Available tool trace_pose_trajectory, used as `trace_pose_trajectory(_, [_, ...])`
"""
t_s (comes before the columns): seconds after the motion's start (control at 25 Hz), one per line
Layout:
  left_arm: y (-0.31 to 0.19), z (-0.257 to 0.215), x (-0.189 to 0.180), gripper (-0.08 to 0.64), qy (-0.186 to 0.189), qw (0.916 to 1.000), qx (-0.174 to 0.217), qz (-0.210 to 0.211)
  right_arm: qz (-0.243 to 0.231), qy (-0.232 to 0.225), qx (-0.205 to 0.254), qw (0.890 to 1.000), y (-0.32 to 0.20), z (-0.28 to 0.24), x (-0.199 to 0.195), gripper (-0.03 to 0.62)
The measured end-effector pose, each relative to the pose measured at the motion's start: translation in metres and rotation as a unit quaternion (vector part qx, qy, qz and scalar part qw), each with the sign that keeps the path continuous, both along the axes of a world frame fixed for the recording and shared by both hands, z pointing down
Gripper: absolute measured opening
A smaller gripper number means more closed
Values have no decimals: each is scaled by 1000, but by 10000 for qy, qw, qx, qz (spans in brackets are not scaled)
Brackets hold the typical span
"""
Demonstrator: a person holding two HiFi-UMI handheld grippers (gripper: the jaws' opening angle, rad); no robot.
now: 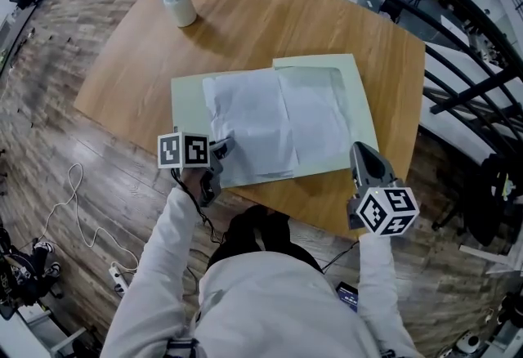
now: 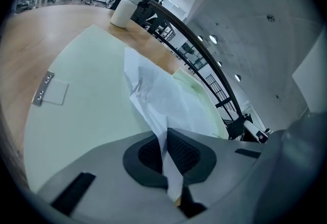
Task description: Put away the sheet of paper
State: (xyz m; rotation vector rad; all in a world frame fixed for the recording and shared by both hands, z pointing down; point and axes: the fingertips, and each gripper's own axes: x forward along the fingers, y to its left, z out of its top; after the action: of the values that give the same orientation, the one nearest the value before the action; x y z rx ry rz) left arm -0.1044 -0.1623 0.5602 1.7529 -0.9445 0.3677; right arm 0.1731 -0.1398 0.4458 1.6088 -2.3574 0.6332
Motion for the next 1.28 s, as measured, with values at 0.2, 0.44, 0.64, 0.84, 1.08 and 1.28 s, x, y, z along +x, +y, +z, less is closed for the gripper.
trace_pose_trajectory(0.2, [7, 4, 4, 17, 111, 9998, -119, 120, -71, -9, -10, 10000, 3, 1, -5, 26])
trace_pose_trajectory(0.44, [4, 6, 26, 17, 235, 9989, -154, 377, -12, 11, -21, 10000, 8, 2, -4, 26])
trace_pose_trajectory(0.64, [-2, 8, 51, 17, 235, 9980, -163, 564, 71, 10, -17, 10000, 11, 1, 0, 26])
trace_pose_trajectory(0.84, [-11, 8, 75, 17, 262, 9971, -126, 698, 117, 45, -6, 9999, 13, 2, 4, 26])
trace_pose_trajectory(1.08, [-20, 10, 102, 17, 258, 9958, -104, 875, 189, 39, -22, 9998, 12, 4, 8, 26])
trace_pose_trajectory(1.28, [-23, 12, 120, 17, 274, 9947, -112, 981, 261, 43, -17, 9996, 13, 4, 12, 26])
